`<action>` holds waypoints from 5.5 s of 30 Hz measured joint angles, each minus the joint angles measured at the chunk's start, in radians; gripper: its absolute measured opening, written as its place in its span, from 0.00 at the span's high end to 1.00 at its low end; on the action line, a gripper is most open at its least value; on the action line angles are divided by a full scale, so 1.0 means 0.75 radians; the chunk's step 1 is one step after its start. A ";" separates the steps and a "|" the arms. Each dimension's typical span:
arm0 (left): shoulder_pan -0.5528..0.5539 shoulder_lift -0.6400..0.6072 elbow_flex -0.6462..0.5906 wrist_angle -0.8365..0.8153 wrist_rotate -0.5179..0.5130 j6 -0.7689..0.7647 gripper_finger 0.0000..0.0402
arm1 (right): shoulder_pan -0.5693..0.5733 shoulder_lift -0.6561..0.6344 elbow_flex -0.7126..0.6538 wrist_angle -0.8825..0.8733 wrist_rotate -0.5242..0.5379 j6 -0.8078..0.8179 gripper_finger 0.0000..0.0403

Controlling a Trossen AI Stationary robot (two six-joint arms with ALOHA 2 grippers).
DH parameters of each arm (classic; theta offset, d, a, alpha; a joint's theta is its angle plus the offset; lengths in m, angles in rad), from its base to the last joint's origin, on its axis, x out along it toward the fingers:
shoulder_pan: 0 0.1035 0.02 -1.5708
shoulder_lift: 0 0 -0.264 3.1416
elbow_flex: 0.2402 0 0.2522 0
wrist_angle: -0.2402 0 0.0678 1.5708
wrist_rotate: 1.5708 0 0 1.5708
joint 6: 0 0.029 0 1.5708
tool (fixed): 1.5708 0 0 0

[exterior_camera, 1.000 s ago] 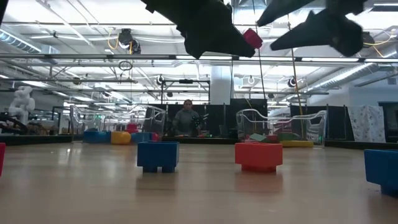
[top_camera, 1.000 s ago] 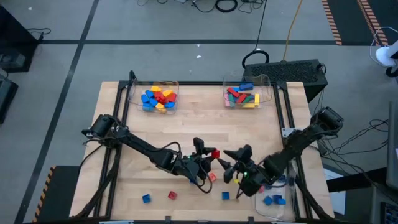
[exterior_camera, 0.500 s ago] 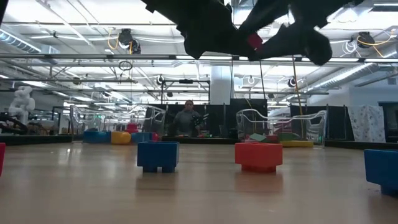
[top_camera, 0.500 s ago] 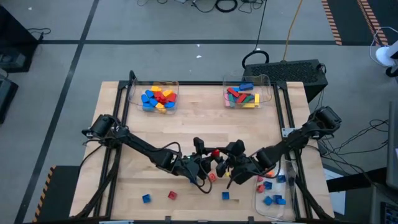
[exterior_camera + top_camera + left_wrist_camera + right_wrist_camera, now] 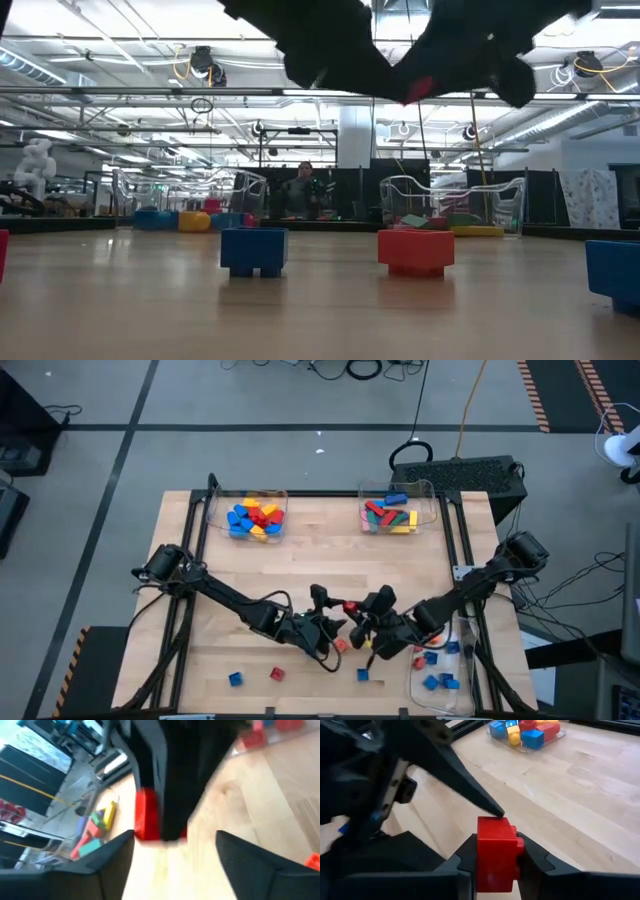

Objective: Sort blocks by size
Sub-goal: Put the 4 stud red game piece into the bottom transparent bin, then put the 4 stud orange game piece into the bottom transparent bin

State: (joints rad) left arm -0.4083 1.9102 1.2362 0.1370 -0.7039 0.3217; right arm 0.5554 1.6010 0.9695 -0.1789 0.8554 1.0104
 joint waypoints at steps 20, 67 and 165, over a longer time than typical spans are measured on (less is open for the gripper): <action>-0.078 0.132 0.002 0.029 0.356 -0.746 0.20 | 0.615 -0.240 0.003 -0.327 -0.511 0.553 0.82; -0.181 0.439 0.000 0.254 0.010 -1.117 0.29 | 0.850 -0.090 0.002 -0.883 -0.675 1.490 0.44; -0.110 0.002 0.151 -0.939 0.658 -0.189 0.43 | 0.892 -0.194 0.029 -0.752 -0.589 0.662 0.73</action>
State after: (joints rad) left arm -0.4909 1.9119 1.3491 -0.5671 -0.2103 0.1801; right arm 1.2245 1.4558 0.9913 -0.7428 0.4135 1.5070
